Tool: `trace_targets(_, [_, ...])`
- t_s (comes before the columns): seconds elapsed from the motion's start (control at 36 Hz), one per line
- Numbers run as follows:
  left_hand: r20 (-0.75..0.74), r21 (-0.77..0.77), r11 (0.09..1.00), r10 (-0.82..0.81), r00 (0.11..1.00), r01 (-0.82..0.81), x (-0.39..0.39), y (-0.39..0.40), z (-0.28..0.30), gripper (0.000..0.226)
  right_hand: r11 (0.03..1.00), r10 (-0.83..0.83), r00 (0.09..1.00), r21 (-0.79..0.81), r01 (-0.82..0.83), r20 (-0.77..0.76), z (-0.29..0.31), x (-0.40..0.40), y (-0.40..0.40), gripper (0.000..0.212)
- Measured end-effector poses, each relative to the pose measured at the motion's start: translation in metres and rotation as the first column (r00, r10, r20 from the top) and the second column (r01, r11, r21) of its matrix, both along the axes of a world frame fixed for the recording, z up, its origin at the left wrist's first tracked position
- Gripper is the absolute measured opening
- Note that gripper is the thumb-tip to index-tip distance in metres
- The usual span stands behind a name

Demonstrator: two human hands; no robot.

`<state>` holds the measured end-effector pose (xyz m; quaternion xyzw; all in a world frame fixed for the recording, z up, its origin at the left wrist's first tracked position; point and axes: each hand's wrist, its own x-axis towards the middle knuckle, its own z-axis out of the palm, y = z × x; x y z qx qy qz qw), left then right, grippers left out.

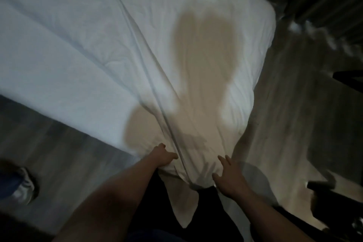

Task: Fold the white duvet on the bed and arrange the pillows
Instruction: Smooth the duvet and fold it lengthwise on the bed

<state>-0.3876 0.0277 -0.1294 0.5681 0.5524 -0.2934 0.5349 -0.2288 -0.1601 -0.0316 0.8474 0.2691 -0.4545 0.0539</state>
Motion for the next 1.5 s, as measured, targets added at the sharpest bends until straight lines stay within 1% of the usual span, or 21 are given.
trace_targets(0.08, [-0.009,-0.044,0.976,0.213,0.977,-0.213,0.024,-0.021,-0.018,0.108,0.998,0.048,0.999,0.028,-0.048,-0.014,-0.016,0.033,-0.007,0.072])
trace_targets(0.14, [-0.028,-0.022,0.939,0.343,0.939,-0.344,0.04,-0.037,-0.03,0.109,0.997,0.043,0.999,0.058,-0.041,-0.028,-0.029,0.055,-0.014,0.071])
trace_targets(0.25, [-0.051,0.053,0.84,0.542,0.839,-0.54,0.054,-0.06,-0.049,0.134,0.993,0.07,0.996,0.096,-0.064,-0.055,-0.042,0.095,-0.03,0.071])
trace_targets(0.28, [-0.037,0.03,0.802,0.597,0.802,-0.596,0.056,-0.063,-0.048,0.129,0.993,0.084,0.994,0.091,-0.077,-0.069,-0.041,0.103,-0.034,0.067])
trace_targets(0.33, [0.001,-0.045,0.753,0.657,0.754,-0.656,0.062,-0.073,-0.045,0.102,0.988,0.131,0.988,0.088,-0.124,-0.077,-0.04,0.119,-0.046,0.068])
trace_targets(0.36, [0.014,-0.089,0.751,0.658,0.753,-0.654,0.067,-0.079,-0.039,0.091,0.988,0.129,0.988,0.096,-0.121,-0.08,-0.04,0.126,-0.052,0.071])
trace_targets(0.44, [0.037,-0.123,0.75,0.658,0.752,-0.65,0.081,-0.095,-0.026,0.097,0.985,0.139,0.988,0.11,-0.13,-0.074,-0.033,0.141,-0.069,0.059])
trace_targets(0.47, [0.049,-0.116,0.764,0.643,0.764,-0.635,0.084,-0.101,-0.021,0.09,0.983,0.16,0.985,0.104,-0.153,-0.065,-0.03,0.144,-0.074,0.056])
trace_targets(0.53, [0.052,-0.088,0.817,0.575,0.816,-0.57,0.085,-0.109,-0.013,0.074,0.98,0.188,0.981,0.073,-0.185,-0.039,-0.023,0.147,-0.085,0.054])
trace_targets(0.58, [0.031,-0.059,0.877,0.479,0.877,-0.477,0.083,-0.117,0.001,0.077,0.977,0.206,0.978,0.057,-0.204,-0.037,-0.014,0.146,-0.094,0.057])
trace_targets(0.67, [0.009,-0.066,0.934,0.353,0.936,-0.351,0.072,-0.13,0.017,0.078,0.986,0.155,0.986,0.073,-0.15,-0.068,-0.007,0.14,-0.105,0.059])
trace_targets(0.81, [0.012,-0.084,0.945,0.319,0.948,-0.317,0.065,-0.155,0.032,0.071,0.992,0.101,0.992,0.083,-0.094,-0.082,0.002,0.123,-0.118,0.058])
trace_targets(0.94, [0.086,0.03,0.943,0.328,0.941,-0.331,0.082,-0.175,0.056,0.056,0.994,0.059,0.989,0.095,-0.047,-0.136,0.002,0.098,-0.123,0.059])
trace_targets(1.0, [0.136,0.075,0.915,0.386,0.913,-0.398,0.097,-0.178,0.068,0.048,0.995,0.029,0.984,0.096,-0.012,-0.175,0.002,0.088,-0.125,0.063])
trace_targets(1.11, [0.2,0.035,0.782,0.604,0.771,-0.622,0.13,-0.18,0.092,0.051,0.985,-0.088,0.945,0.115,0.131,-0.315,0.005,0.064,-0.13,0.065])
trace_targets(1.19, [0.241,-0.013,0.729,0.667,0.705,-0.685,0.152,-0.178,0.104,0.055,0.948,-0.2,0.948,0.195,0.251,-0.247,0.004,0.047,-0.13,0.091])
trace_targets(1.28, [0.269,-0.113,0.616,0.774,0.573,-0.779,0.175,-0.172,0.12,0.05,0.886,-0.335,0.929,0.283,0.367,-0.157,0.002,0.042,-0.118,0.117])
trace_targets(1.33, [0.285,-0.177,0.577,0.806,0.519,-0.798,0.192,-0.167,0.134,0.044,0.81,-0.467,0.873,0.328,0.487,-0.143,0.012,0.042,-0.101,0.108])
trace_targets(1.42, [0.305,-0.249,0.512,0.847,0.435,-0.822,0.214,-0.159,0.148,0.034,0.715,-0.611,0.787,0.365,0.596,-0.087,0.02,0.055,-0.077,0.068])
trace_targets(1.44, [0.312,-0.289,0.5,0.856,0.413,-0.817,0.22,-0.153,0.152,0.03,0.721,-0.62,0.782,0.348,0.599,-0.06,0.019,0.063,-0.072,0.057])
trace_targets(1.5, [0.334,-0.339,0.535,0.838,0.432,-0.774,0.227,-0.141,0.167,0.023,0.779,-0.577,0.816,0.302,0.549,0.004,0.022,0.083,-0.067,0.038])
